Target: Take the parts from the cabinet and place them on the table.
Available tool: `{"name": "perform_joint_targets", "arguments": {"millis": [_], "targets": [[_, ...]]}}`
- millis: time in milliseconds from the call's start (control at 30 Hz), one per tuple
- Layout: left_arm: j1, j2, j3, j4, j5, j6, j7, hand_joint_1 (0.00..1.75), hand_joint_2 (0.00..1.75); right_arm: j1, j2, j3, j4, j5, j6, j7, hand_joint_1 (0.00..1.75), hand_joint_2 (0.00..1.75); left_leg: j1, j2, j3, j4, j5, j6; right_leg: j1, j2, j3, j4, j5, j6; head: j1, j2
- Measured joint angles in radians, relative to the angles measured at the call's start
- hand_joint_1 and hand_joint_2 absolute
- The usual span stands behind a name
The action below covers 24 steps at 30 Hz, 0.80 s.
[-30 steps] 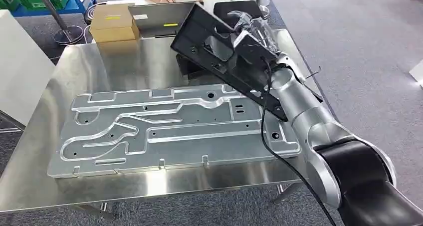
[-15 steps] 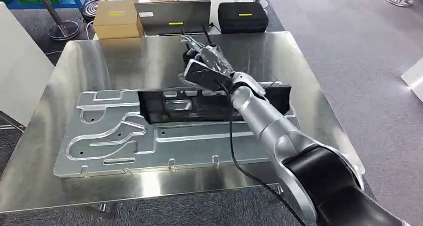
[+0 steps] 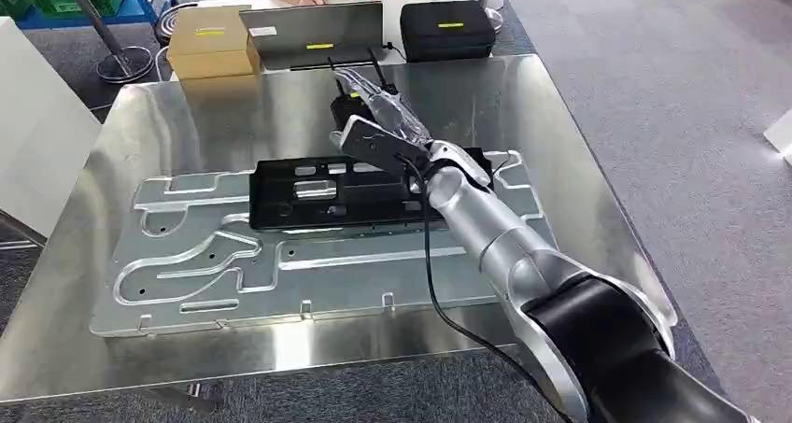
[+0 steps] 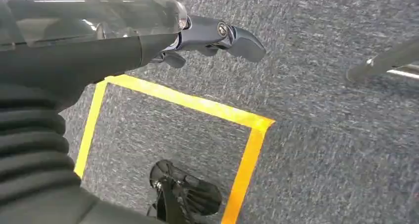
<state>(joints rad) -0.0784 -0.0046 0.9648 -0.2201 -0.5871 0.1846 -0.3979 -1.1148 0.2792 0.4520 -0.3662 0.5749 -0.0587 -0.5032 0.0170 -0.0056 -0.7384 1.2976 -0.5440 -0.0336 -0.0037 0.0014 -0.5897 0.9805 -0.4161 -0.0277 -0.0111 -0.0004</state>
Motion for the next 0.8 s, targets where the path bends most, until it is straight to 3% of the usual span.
{"name": "perform_joint_targets", "arguments": {"millis": [33, 100, 133, 167, 267, 333, 433, 467, 500, 533, 567, 600, 633, 667, 767, 800], "targets": [[0.0, 0.0, 0.0, 0.0, 0.0, 0.0, 0.0, 0.0, 0.0, 0.001, 0.0, 0.0, 0.0, -0.001, -0.003, -0.001, 0.0, 0.0, 0.003, 0.0, 0.031, -0.065, 0.042, -0.002, -0.001, 0.001, 0.0, 0.004, -0.003, 0.003, 0.0, 0.0], [-0.001, 0.001, 0.0, 0.0, -0.001, 0.0, 0.0, 0.0, 0.0, -0.001, 0.0, -0.003, -0.001, -0.016, -0.037, -0.017, 0.0, 0.0, 0.009, 0.002, 0.121, -0.246, 0.13, -0.005, -0.004, 0.002, 0.0, 0.019, -0.014, 0.013, 0.0, 0.0], [-0.002, 0.0, 0.0, 0.0, -0.002, -0.002, 0.0, 0.0, 0.0, -0.001, 0.0, -0.011, -0.003, -0.029, -0.065, -0.032, 0.0, 0.0, 0.006, 0.001, 0.14, -0.275, 0.107, -0.001, 0.001, 0.003, -0.004, 0.025, -0.019, 0.021, 0.0, 0.0], [-0.001, 0.0, 0.0, 0.0, -0.003, -0.005, 0.0, 0.0, 0.0, -0.002, -0.002, -0.021, -0.006, -0.044, -0.09, -0.045, 0.0, 0.0, 0.003, -0.004, 0.137, -0.282, 0.115, 0.013, 0.004, 0.004, -0.009, 0.033, -0.02, 0.024, 0.001, 0.0], [0.001, -0.002, 0.002, 0.0, -0.003, -0.018, 0.003, 0.0, 0.0, 0.001, -0.008, -0.065, -0.034, -0.121, -0.196, -0.126, 0.0, 0.0, 0.0, -0.004, 0.132, -0.276, 0.116, 0.032, 0.002, 0.004, -0.01, 0.031, -0.019, 0.036, 0.0, 0.0], [-0.001, -0.002, 0.005, 0.0, -0.003, -0.029, 0.003, 0.0, 0.0, 0.009, -0.026, -0.106, -0.084, -0.184, -0.249, -0.174, 0.0, 0.0, 0.003, -0.003, 0.134, -0.282, 0.12, 0.044, -0.002, 0.003, -0.024, 0.068, -0.05, 0.047, 0.001, 0.0], [0.0, -0.003, 0.015, 0.0, 0.003, -0.045, -0.003, 0.0, 0.0, 0.072, -0.071, -0.146, -0.228, -0.23, -0.315, -0.177, 0.0, 0.0, 0.0, -0.003, 0.134, -0.281, 0.119, 0.054, -0.002, 0.003, -0.134, 0.299, -0.158, 0.056, 0.001, 0.0], [0.0, -0.004, 0.019, 0.0, 0.009, -0.049, -0.005, 0.0, 0.0, 0.112, -0.091, -0.153, -0.291, -0.24, -0.321, -0.175, 0.0, 0.0, -0.002, -0.004, 0.134, -0.281, 0.119, 0.055, -0.002, 0.003, -0.162, 0.35, -0.168, 0.055, 0.001, 0.0], [0.003, -0.005, 0.024, 0.0, 0.013, -0.052, -0.008, 0.0, 0.0, 0.151, -0.116, -0.163, -0.358, -0.243, -0.329, -0.173, 0.0, 0.0, -0.005, -0.007, 0.135, -0.281, 0.118, 0.057, 0.0, 0.003, -0.165, 0.347, -0.153, 0.052, 0.001, 0.0], [0.005, -0.006, 0.028, 0.0, 0.019, -0.056, -0.012, 0.0, 0.0, 0.191, -0.134, -0.173, -0.413, -0.245, -0.34, -0.172, 0.0, 0.0, -0.008, -0.01, 0.136, -0.281, 0.117, 0.058, 0.003, 0.003, -0.144, 0.299, -0.119, 0.044, 0.001, 0.0], [0.006, -0.01, 0.034, 0.0, 0.023, -0.059, -0.017, 0.0, 0.0, 0.237, -0.164, -0.19, -0.502, -0.245, -0.356, -0.169, 0.0, 0.0, -0.015, -0.012, 0.138, -0.282, 0.117, 0.06, 0.006, 0.002, -0.104, 0.215, -0.074, 0.032, 0.001, 0.0], [0.007, -0.015, 0.042, 0.0, 0.032, -0.059, -0.02, 0.0, 0.0, 0.29, -0.193, -0.211, -0.592, -0.239, -0.367, -0.162, 0.0, 0.0, -0.019, -0.015, 0.141, -0.282, 0.115, 0.061, 0.014, 0.002, -0.052, 0.112, -0.028, 0.014, 0.001, 0.0], [0.01, -0.025, 0.05, 0.001, 0.04, -0.059, -0.022, 0.0, 0.0, 0.348, -0.228, -0.242, -0.699, -0.225, -0.379, -0.159, 0.0, 0.0, -0.015, -0.017, 0.143, -0.283, 0.114, 0.063, 0.026, -0.003, -0.015, 0.034, -0.021, -0.009, 0.0, 0.0], [0.013, -0.034, 0.056, 0.001, 0.044, -0.059, -0.023, 0.0, 0.0, 0.406, -0.249, -0.265, -0.765, -0.219, -0.379, -0.161, 0.0, 0.0, -0.022, -0.019, 0.143, -0.284, 0.114, 0.061, 0.029, -0.015, -0.012, 0.029, -0.017, -0.011, -0.003, 0.0], [0.023, -0.041, 0.075, 0.0, 0.051, -0.06, -0.023, 0.0, 0.0, 0.594, -0.322, -0.374, -0.99, -0.177, -0.383, -0.175, 0.0, 0.0, -0.015, -0.019, 0.15, -0.292, 0.111, 0.051, 0.035, -0.014, -0.003, 0.016, -0.016, -0.01, -0.002, 0.0], [0.026, -0.041, 0.081, -0.001, 0.051, -0.06, -0.022, 0.0, 0.0, 0.682, -0.34, -0.419, -1.067, -0.169, -0.383, -0.177, 0.0, 0.0, -0.024, -0.02, 0.156, -0.294, 0.105, 0.047, 0.019, -0.018, 0.017, -0.011, -0.007, -0.003, -0.002, 0.0]]}}
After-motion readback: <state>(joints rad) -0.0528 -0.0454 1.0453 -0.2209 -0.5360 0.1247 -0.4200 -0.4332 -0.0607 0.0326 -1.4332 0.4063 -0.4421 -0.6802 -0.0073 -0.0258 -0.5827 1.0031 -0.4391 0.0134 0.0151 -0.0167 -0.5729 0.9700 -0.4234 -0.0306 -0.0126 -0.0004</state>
